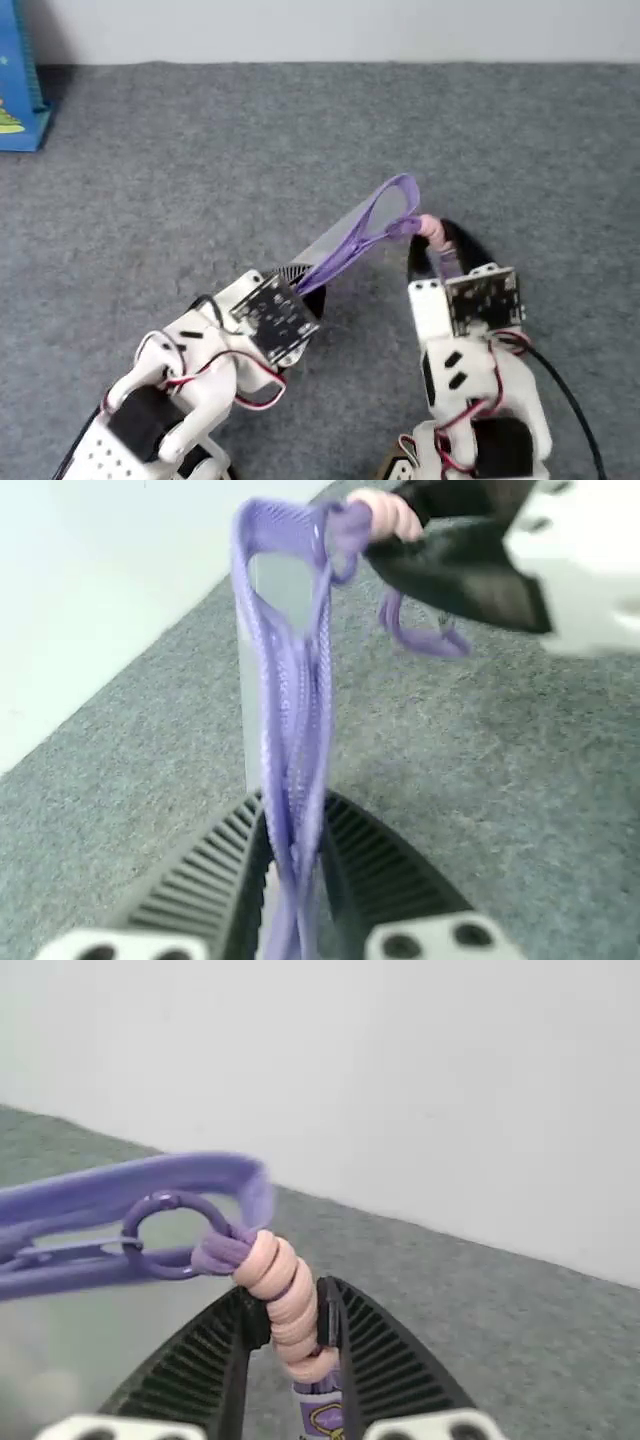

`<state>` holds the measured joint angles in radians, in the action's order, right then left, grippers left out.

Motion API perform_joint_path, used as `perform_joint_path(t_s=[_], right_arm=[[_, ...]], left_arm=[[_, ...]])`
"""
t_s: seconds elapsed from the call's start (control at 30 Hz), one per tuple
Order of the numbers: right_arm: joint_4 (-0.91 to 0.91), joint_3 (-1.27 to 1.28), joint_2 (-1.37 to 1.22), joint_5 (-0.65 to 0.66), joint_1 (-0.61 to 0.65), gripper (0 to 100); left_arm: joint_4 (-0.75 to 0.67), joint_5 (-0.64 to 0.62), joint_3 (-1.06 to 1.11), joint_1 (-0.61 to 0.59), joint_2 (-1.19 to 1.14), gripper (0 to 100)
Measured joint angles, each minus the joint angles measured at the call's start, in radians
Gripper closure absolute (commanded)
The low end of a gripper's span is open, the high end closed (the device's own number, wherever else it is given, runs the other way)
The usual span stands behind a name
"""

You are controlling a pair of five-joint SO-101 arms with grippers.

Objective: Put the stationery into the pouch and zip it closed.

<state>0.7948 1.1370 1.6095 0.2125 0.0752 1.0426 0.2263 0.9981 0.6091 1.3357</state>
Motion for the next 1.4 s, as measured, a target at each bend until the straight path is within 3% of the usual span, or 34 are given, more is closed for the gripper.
perform_joint_path(t_s=[0.63, 0.87, 1.27, 1.4], right_arm=[[-0.313, -0.002, -0.305, 0.037, -0.227, 99.1], [-0.325, -0.002, -0.319, 0.046, -0.227, 99.1], [-0.325, 0.015, -0.319, 0.169, -0.330, 99.1], [-0.325, 0.015, -0.319, 0.169, -0.331, 94.6]], left_arm=[[0.035, 0.000, 0.061, 0.002, 0.130, 99], [0.035, 0.000, 0.061, 0.002, 0.130, 99], [0.038, 0.000, 0.061, 0.003, 0.130, 99], [0.038, 0.000, 0.061, 0.003, 0.130, 98]])
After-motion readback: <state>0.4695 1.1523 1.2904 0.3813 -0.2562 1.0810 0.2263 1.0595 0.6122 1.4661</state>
